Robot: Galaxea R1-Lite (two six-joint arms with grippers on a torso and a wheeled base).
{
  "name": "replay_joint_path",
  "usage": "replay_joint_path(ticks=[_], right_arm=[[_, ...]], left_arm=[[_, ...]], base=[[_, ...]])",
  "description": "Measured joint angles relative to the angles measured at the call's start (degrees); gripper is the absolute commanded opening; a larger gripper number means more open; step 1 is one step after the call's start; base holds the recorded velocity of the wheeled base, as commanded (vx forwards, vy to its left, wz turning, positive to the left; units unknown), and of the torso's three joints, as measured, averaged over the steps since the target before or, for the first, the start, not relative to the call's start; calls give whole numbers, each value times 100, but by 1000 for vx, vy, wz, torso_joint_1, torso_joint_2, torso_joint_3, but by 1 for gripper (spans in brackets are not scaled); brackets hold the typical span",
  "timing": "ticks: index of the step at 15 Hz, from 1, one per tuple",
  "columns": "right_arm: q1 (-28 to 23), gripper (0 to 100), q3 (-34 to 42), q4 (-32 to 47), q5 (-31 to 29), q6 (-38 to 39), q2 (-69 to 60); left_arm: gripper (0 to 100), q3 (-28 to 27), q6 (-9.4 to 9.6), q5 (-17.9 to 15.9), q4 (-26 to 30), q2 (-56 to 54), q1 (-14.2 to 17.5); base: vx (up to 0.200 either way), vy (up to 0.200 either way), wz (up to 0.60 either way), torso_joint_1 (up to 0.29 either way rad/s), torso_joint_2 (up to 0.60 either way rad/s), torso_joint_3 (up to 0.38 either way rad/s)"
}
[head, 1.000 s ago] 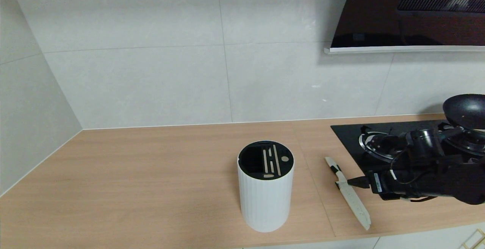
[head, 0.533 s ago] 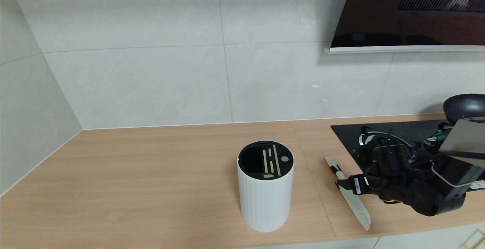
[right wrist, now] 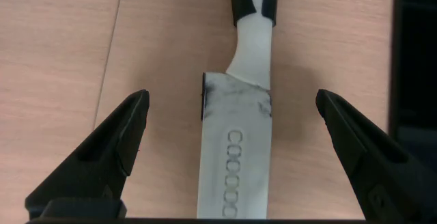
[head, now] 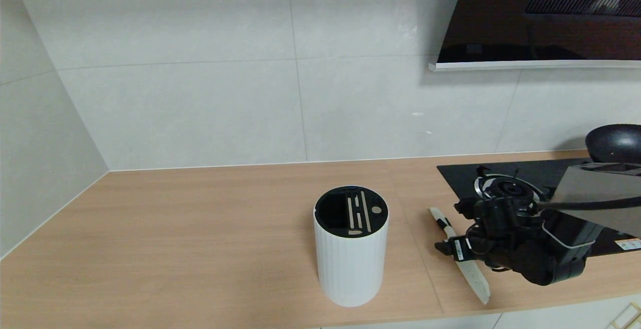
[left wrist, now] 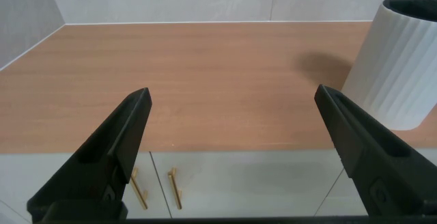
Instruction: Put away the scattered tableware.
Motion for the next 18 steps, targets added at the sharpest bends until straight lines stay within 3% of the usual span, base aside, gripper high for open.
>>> replay_joint_path(ticks=[8,9,18], right_arm=[[-46,100,-74,-67,-37,-2,240],[-48,0,-74,-68,-34,0,254],[-57,0,-107,-84,-44,10,299]], left_arm=[[100,0,0,0,0,0,0],[100,0,0,2,0,0,0],[100,0,0,2,0,0,0]], base=[[0,0,0,0,0,0],[0,0,0,0,0,0],[0,0,0,0,0,0]])
